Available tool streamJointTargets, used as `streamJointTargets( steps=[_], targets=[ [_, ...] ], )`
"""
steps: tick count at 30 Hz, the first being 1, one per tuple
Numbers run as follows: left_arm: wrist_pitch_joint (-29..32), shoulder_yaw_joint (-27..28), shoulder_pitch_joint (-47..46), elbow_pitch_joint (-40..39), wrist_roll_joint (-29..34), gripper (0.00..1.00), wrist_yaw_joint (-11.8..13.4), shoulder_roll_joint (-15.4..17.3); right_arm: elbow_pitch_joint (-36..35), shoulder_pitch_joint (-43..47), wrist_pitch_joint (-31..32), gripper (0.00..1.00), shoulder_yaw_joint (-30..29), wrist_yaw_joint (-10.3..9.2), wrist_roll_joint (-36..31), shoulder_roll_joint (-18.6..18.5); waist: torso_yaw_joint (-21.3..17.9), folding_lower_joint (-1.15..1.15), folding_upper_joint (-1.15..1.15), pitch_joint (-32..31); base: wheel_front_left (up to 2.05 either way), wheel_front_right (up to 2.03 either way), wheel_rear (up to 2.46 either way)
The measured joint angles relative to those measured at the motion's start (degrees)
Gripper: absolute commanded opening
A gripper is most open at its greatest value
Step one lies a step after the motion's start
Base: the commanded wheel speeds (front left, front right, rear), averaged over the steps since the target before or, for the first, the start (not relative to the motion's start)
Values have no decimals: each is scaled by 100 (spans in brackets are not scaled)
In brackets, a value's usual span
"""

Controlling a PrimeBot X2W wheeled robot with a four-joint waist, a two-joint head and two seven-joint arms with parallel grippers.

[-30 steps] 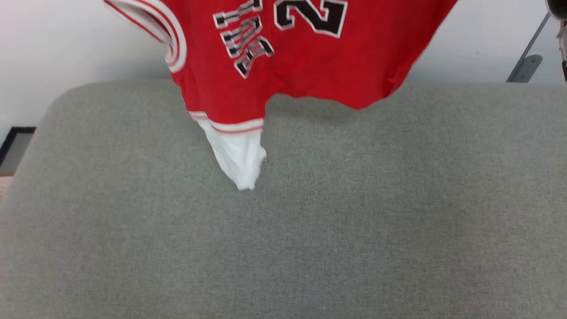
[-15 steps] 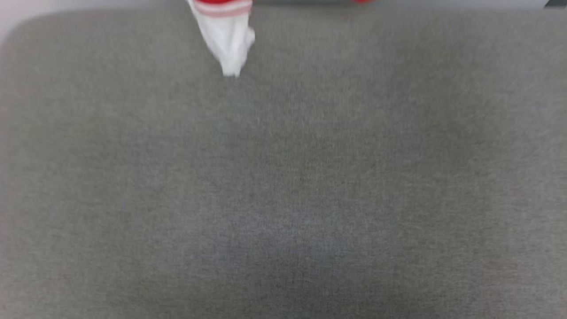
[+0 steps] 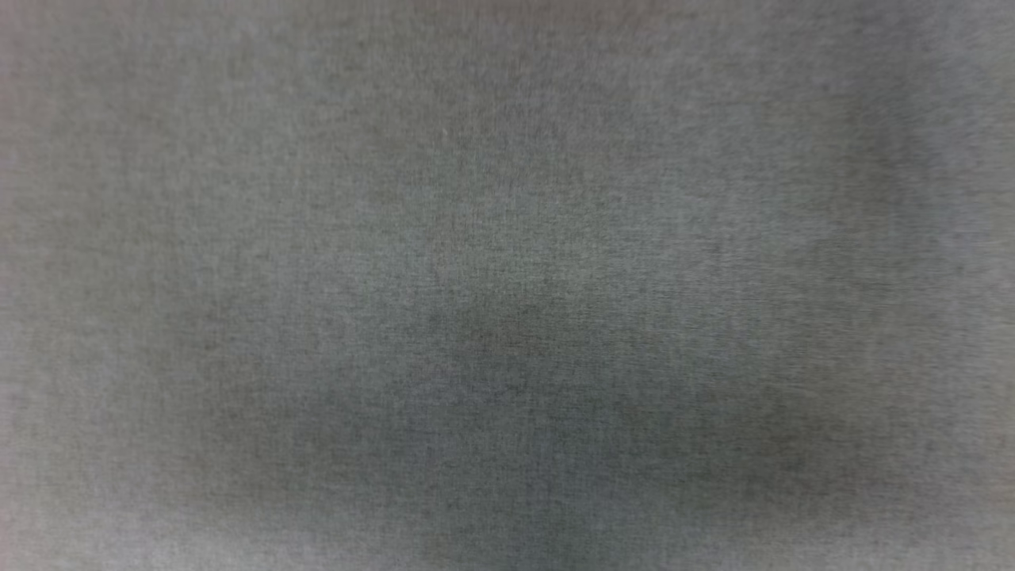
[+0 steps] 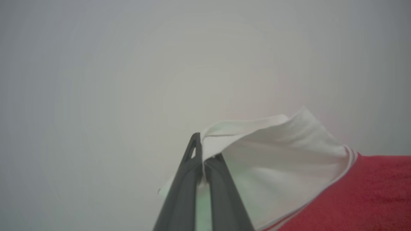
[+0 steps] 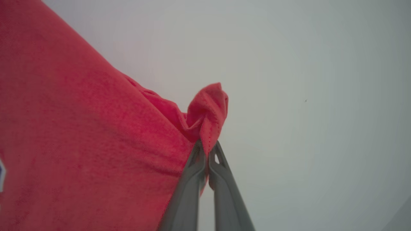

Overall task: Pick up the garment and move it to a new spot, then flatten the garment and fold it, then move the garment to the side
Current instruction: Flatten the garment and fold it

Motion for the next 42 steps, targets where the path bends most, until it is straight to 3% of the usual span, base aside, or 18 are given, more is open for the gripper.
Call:
streamJointTargets(
  steps=[4, 10, 12, 17, 24, 35, 40, 42],
  targets=[
    [-14, 214, 487, -67, 97, 0, 1, -62, 178, 199, -7, 0, -410, 0, -364, 90, 76, 0, 0, 297, 0, 0, 0],
    [38, -42, 1265, 402, 134, 0, -104, -365, 736, 557, 69, 0, -710, 0, -697, 158, 229, 0, 0, 367, 0, 0, 0],
    [281, -186, 1516, 517, 5, 0, -124, -443, 964, 662, 105, 0, -756, 0, -689, 179, 249, 0, 0, 294, 0, 0, 0],
    [1238, -879, 2393, -101, -584, 0, -132, -454, 1601, 1020, 205, 0, -746, -1, -538, 180, 248, 0, 0, 0, 0, 0, 0],
    [2226, -1822, 3568, -1095, -1444, 0, -132, 249, 1920, 1714, 478, 0, -461, -1, 135, 256, 204, 0, 0, -564, 0, 0, 0],
    [2714, -2619, 5406, -2409, -2106, 0, -109, 1027, 1944, 3616, 1259, 0, 948, -1, 2002, 308, 163, 0, 0, -1572, 0, 0, 0],
    [2862, -2789, 6444, -3516, -2273, 0, 338, 1583, 1884, 4377, 1525, 0, 1657, -1, 3015, 265, 136, 0, 0, -1987, 0, 0, 0],
    [2866, -2831, 6903, -4134, -2413, 0, 641, 1848, 1650, 4725, 1677, 0, 1979, -1, 3448, 189, 118, 0, 0, -2130, 0, 0, 0]
  ],
)
